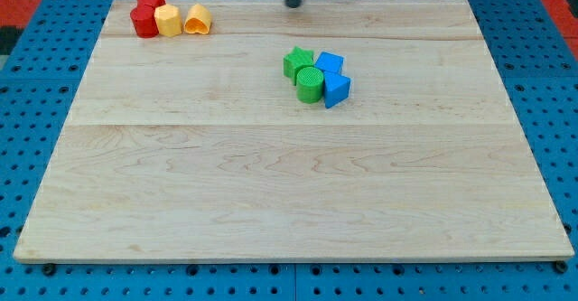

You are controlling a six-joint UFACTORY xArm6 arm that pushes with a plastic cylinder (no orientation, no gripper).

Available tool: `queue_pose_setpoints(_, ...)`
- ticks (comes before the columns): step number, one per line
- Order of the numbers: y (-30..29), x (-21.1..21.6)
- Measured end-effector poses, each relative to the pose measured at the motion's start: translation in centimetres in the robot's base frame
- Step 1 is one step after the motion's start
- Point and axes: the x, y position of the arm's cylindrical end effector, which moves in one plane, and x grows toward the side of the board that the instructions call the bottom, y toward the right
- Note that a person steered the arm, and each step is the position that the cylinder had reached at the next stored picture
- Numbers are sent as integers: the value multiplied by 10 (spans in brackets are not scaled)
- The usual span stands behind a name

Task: Move the red circle towards the center side of the board

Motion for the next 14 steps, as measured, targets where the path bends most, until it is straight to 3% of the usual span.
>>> queue_pose_setpoints(1, -60, -2)
queue_pose_setpoints(2, -53, 16)
queue_pose_setpoints(3, -34, 99)
queue_pose_setpoints(4, -107, 135)
queue_pose_setpoints(5, -243, 118)
queue_pose_setpoints(6, -264, 113)
queue_pose_setpoints(8, -265, 27)
queue_pose_setpoints(9, -230, -2)
queue_pose_setpoints(10, -177, -3)
queue_pose_setpoints(11, -89, 0)
queue_pose_setpoints(12, -111, 20)
queue_pose_setpoints(14, -169, -3)
